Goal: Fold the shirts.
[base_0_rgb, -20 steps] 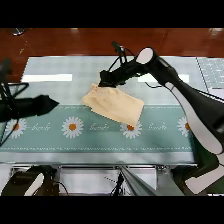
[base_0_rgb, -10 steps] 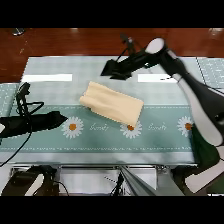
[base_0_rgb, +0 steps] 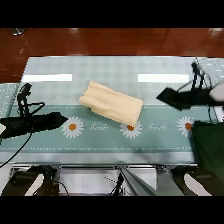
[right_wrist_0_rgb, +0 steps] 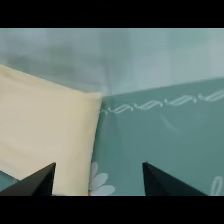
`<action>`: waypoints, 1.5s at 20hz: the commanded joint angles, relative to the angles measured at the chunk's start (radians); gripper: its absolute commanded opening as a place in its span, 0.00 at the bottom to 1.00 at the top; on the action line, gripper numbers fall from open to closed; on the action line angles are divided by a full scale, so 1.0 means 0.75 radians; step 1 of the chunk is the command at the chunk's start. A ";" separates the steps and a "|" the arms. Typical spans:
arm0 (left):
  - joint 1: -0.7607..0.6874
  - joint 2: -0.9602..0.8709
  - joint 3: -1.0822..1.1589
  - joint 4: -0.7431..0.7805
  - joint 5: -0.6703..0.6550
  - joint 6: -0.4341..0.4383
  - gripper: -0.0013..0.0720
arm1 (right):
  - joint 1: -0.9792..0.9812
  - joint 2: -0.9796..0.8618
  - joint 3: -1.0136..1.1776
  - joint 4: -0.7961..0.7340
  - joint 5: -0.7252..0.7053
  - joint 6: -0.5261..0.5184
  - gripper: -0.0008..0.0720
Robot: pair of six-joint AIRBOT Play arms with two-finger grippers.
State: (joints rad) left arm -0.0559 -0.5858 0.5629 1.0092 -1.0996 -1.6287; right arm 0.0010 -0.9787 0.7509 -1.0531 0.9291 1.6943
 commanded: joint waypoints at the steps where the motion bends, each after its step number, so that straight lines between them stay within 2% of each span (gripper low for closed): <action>1: -0.001 -0.003 -0.001 0.000 0.001 0.006 0.05 | 0.036 0.123 -0.504 0.411 -0.491 0.043 0.86; 4: -0.001 -0.010 -0.001 0.000 0.001 0.006 0.05 | 0.123 -0.145 -0.441 0.669 -0.401 -0.281 0.86; 6: -0.001 -0.010 -0.001 -0.001 -0.002 0.006 0.05 | 0.150 -0.321 -0.349 0.769 -0.287 -0.409 0.86; 8: -0.001 -0.010 -0.001 0.000 -0.001 0.006 0.05 | 0.185 -0.458 -0.246 0.841 -0.225 -0.484 0.86; 10: -0.001 -0.010 -0.001 0.000 -0.001 0.006 0.05 | 0.237 -0.561 -0.137 0.857 -0.214 -0.491 0.86; 11: -0.001 -0.010 -0.001 0.000 -0.001 0.006 0.05 | 0.263 -0.605 -0.081 0.857 -0.213 -0.491 0.82; 12: -0.001 -0.010 -0.001 0.000 -0.001 0.006 0.05 | 0.283 -0.640 -0.027 0.854 -0.203 -0.496 0.60; 13: -0.001 -0.010 -0.001 0.000 -0.001 0.006 0.05 | 0.302 -0.670 0.032 0.855 -0.176 -0.538 0.22; 14: -0.001 -0.010 -0.001 0.000 -0.001 0.006 0.05 | 0.312 -0.687 0.094 0.854 -0.136 -0.606 0.04; 15: -0.001 -0.010 -0.001 -0.001 -0.001 0.006 0.05 | 0.317 -0.694 0.165 0.833 -0.078 -0.633 0.04; 17: -0.001 -0.010 -0.001 0.001 0.000 0.006 0.05 | 0.315 -0.691 0.378 0.707 0.049 -0.576 0.04; 19: -0.001 -0.010 -0.005 0.001 0.004 0.006 0.05 | 0.316 -0.691 0.662 0.647 0.212 -0.583 0.04; 22: -0.001 -0.010 -0.043 0.000 0.026 0.006 0.05 | 0.304 -0.691 1.121 0.107 0.355 -0.276 0.04; 24: -0.001 -0.010 -0.072 0.000 0.020 0.006 0.05 | 0.251 -0.691 1.370 -0.089 0.502 -0.175 0.04; 27: -0.001 -0.010 -0.103 -0.001 0.005 0.077 0.05 | 0.080 -0.691 1.632 -0.151 0.733 -0.084 0.04; 30: -0.001 -0.010 -0.107 -0.001 -0.015 0.076 0.05 | -0.146 -0.647 1.734 -0.132 0.900 -0.023 0.04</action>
State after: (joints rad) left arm -0.0563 -0.5930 0.4923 1.0088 -1.0981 -1.5879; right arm 0.0204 -1.4853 1.9347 -1.0981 1.4467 1.6001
